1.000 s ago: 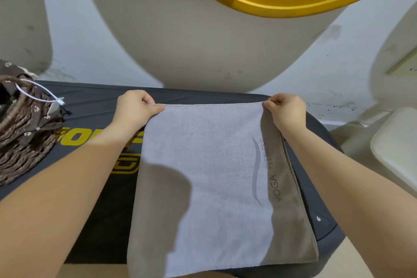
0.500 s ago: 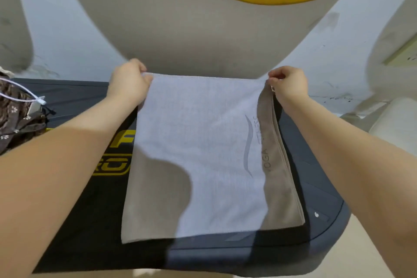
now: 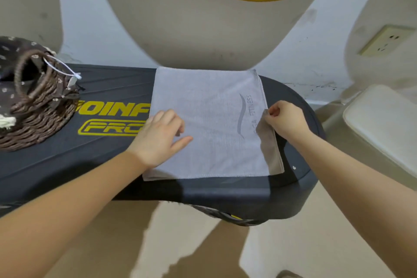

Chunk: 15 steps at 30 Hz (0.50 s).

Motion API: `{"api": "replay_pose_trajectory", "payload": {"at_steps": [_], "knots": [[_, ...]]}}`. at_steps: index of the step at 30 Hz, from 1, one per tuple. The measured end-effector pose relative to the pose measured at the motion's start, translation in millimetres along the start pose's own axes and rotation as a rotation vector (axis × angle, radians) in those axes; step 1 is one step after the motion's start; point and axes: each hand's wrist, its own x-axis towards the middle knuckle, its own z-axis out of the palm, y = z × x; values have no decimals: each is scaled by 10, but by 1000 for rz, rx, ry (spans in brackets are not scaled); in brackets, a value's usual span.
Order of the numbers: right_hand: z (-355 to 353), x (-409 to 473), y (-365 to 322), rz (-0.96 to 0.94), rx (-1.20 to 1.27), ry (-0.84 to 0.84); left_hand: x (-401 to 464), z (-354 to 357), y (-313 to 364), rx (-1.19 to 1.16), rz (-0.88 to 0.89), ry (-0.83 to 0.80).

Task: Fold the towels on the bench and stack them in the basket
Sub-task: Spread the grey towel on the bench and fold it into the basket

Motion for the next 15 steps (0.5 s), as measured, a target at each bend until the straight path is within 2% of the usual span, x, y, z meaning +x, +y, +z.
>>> {"api": "replay_pose_trajectory", "payload": {"at_steps": [5, 15], "knots": [[10, -374, 96, 121, -19, -102, -444, 71, 2, 51, 111, -75], [64, -668, 97, 357, 329, -115, -639, -23, -45, 17, 84, -191]]}}
